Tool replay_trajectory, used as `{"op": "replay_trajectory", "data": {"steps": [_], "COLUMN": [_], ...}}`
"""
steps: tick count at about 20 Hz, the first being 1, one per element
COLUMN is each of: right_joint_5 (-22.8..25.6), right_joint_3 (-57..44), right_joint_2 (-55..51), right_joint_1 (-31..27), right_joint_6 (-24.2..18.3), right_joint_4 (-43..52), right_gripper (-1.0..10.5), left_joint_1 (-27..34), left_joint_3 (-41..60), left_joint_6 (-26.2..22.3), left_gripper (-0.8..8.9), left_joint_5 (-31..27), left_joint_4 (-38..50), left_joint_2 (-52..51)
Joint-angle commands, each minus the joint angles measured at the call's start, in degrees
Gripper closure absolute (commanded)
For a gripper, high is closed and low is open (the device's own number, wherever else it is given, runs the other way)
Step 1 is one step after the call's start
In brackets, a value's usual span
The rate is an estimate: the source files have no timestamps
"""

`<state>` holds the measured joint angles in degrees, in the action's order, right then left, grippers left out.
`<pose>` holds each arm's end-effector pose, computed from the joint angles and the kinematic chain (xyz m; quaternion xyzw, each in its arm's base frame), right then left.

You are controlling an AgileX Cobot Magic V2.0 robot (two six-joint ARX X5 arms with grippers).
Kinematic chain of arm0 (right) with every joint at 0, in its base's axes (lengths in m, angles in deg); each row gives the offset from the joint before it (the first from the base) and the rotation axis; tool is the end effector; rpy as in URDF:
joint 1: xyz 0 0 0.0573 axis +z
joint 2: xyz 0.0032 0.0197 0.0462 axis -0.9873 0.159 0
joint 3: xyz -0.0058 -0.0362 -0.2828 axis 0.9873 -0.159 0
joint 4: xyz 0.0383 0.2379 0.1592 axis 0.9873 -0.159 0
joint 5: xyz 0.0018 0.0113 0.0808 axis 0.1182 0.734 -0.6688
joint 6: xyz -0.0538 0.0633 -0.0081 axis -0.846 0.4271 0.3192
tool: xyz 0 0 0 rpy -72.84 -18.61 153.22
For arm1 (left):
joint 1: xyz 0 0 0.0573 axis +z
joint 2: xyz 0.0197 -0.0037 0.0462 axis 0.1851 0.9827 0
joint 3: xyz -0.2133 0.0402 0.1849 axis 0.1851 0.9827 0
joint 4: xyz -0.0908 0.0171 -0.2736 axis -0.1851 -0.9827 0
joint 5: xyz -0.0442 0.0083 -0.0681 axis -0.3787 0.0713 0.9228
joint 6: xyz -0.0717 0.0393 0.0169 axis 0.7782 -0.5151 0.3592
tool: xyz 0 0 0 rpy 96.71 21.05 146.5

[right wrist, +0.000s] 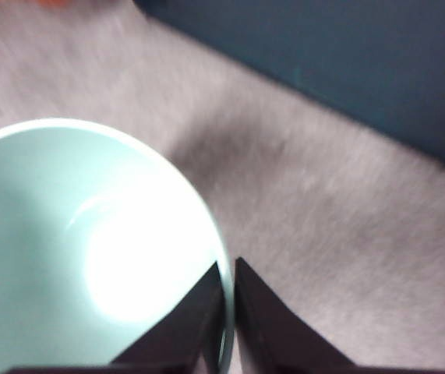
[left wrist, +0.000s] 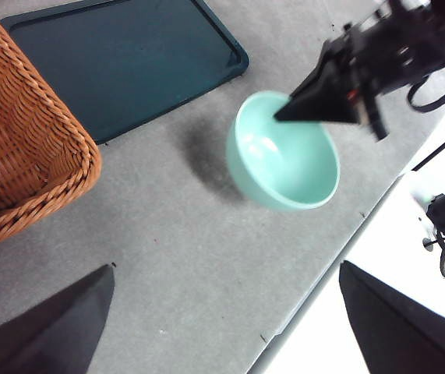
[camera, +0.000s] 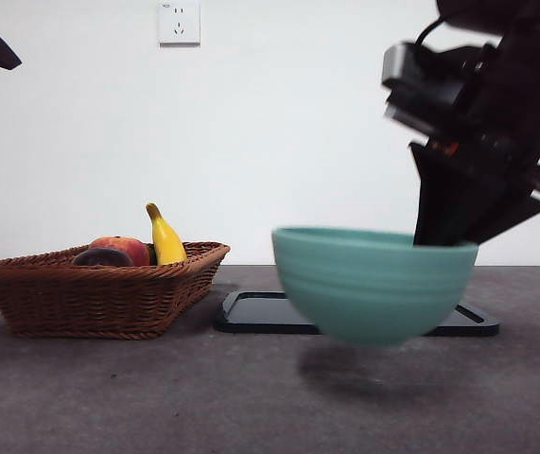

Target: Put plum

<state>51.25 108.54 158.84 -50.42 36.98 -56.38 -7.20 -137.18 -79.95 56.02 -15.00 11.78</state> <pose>0.2498 0.1654 0.1808 -0.0073 0.5089 0.2848 0.8123 0.1851 -0.1016 0.3205 -0.0208 0.3748 -0.4244 0.8240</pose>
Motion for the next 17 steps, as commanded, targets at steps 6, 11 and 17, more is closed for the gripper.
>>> {"op": "replay_trajectory", "data": {"steps": [6,11,17], "right_joint_5": [1.86,3.28,3.1], "right_joint_3": [0.35,0.35,0.35], "right_joint_2": [6.86,6.95,6.95], "right_joint_1": [2.84,3.69,4.33], "right_joint_6": [0.17,0.48,1.05], "right_joint_4": [3.28,4.28,3.54], "right_gripper": [9.4,9.4,8.9], "left_joint_1": [-0.26,-0.26,-0.26], "left_joint_3": [-1.07,-1.07,-1.07], "left_joint_6": [-0.74,-0.74,-0.74], "left_gripper": [3.49,3.49,3.49], "left_joint_5": [0.35,0.35,0.35], "left_joint_4": [0.09,0.09,0.07], "left_joint_2": [0.44,0.44,0.44]}}
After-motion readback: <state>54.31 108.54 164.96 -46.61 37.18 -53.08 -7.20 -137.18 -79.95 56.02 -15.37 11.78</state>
